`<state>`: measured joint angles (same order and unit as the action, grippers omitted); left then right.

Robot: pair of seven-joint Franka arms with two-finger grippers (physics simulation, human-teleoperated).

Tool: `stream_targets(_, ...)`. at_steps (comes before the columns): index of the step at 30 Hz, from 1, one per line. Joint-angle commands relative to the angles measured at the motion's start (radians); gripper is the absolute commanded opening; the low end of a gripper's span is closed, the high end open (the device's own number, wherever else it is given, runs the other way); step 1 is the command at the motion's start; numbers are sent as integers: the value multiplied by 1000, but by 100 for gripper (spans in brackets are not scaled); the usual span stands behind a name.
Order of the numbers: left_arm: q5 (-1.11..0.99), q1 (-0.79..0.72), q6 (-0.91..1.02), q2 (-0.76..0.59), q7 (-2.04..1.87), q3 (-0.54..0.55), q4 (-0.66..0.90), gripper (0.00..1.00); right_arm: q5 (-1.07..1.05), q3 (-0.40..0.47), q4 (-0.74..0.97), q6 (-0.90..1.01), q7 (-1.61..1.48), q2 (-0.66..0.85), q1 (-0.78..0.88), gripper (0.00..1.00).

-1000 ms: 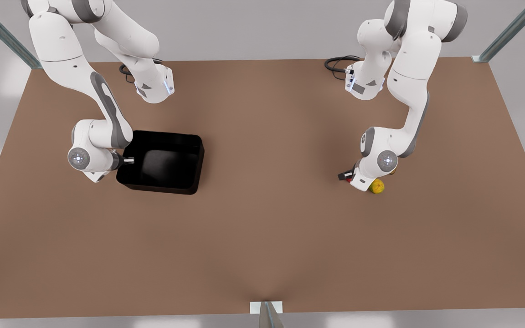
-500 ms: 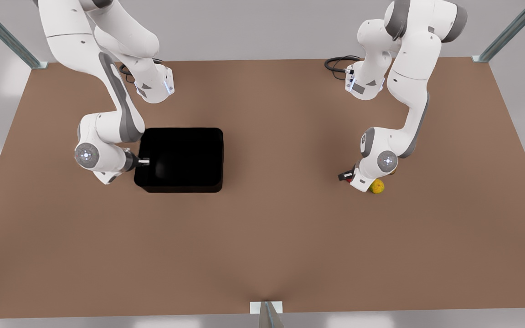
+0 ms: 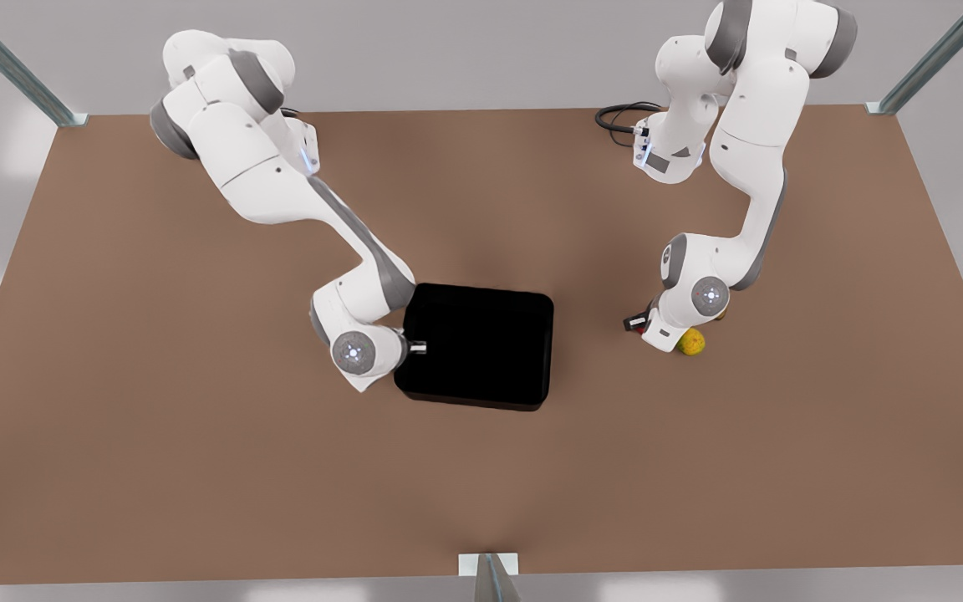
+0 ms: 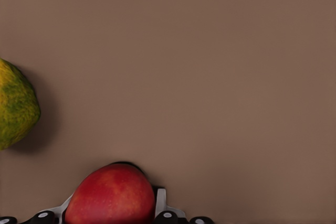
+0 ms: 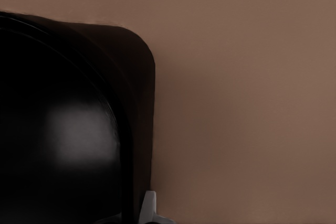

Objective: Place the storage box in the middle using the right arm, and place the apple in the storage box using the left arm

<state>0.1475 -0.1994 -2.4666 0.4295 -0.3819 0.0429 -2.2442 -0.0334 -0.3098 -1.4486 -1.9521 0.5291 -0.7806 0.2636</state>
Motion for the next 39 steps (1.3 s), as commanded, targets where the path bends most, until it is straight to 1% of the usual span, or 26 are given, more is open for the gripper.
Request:
stream_targets(1, 0, 0, 0, 0, 0, 0, 0, 71, 4, 0, 8, 1, -1, -11, 0, 21)
stream_targets(5, 0, 0, 3, -3, 0, 0, 2, 71, 18, 0, 96, -1, -3, -91, 28, 21)
stream_targets(6, 0, 0, 5, -5, 0, 0, 2, 71, 20, 0, 102, -5, -1, -100, 31, 43)
stream_targets(7, 0, 0, 5, -5, 0, 0, 2, 71, 21, 0, 116, -1, -1, -101, 34, 100)
stream_targets(9, 0, 0, 5, -5, 0, 0, 2, 70, 32, -2, 116, 5, 2, -83, 28, 100)
stream_targets(11, 0, 0, 3, -2, 0, 0, 3, 70, 33, -5, 105, 27, 0, -32, 22, 100)
stream_targets(13, 0, 0, 2, 0, 0, 0, 3, 70, 32, -12, 99, 102, 0, 26, 0, 100)
stream_targets(14, 0, 0, 0, 0, -2, 0, 3, 70, 29, -15, 90, 171, -3, 83, -23, 100)
stream_targets(15, 0, 0, 0, 0, 0, 0, 3, 70, 27, -15, 57, 229, -27, 152, -63, 100)
stream_targets(16, 0, 0, 0, 2, 0, 0, 3, 70, 24, -15, -4, 285, -96, 234, -138, 100)
stream_targets(18, 0, 0, 0, 2, -2, 0, 3, 69, 52, 1, -68, 288, -191, 327, -276, 100)
stream_targets(20, 0, 0, 2, 0, 0, 2, 3, 69, 159, 8, -176, 248, -389, 426, -432, 100)
stream_targets(21, 0, 0, 2, 0, 0, 0, 3, 69, 176, 9, -191, 248, -481, 460, -504, 100)
stream_targets(22, 0, 0, 3, 0, -2, 0, 3, 69, 181, 1, -156, 291, -491, 463, -570, 100)
stream_targets(24, 0, 0, 11, -12, -2, 2, 3, 69, 184, -2, -121, 295, -535, 463, -606, 100)
stream_targets(25, 0, 0, 14, -18, -8, 2, 3, 69, 179, -5, -115, 297, -526, 463, -603, 100)
stream_targets(26, 0, 0, 21, -31, -14, 2, 5, 69, 173, 47, -113, 300, -523, 491, -505, 100)
stream_targets(27, 0, 0, 28, -38, -18, 5, 14, 69, 124, 192, -114, 309, -534, 520, -386, 100)
stream_targets(28, 0, 0, 67, -54, -29, 9, 37, 69, 92, 184, -113, 312, -535, 557, -405, 100)
stream_targets(29, 0, -6, 167, -61, -71, 12, 100, 69, 89, 193, -87, 357, -524, 595, -367, 100)
stream_targets(30, 0, -18, 193, -61, -110, 18, 135, 69, 89, 311, -20, 445, -532, 592, -232, 100)
stream_targets(31, 0, -55, 198, -57, -181, 20, 176, 69, 83, 400, 14, 487, -534, 597, -144, 100)
stream_targets(33, 0, -112, 327, -29, -317, 31, 327, 69, 75, 393, 33, 513, -535, 590, -164, 100)
stream_targets(37, -2, -166, 356, 117, -569, 155, 594, 69, 50, 390, 33, 530, -534, 570, -170, 100)
stream_targets(39, -6, -186, 345, 172, -614, 190, 655, 69, 50, 391, 33, 530, -529, 574, -168, 100)
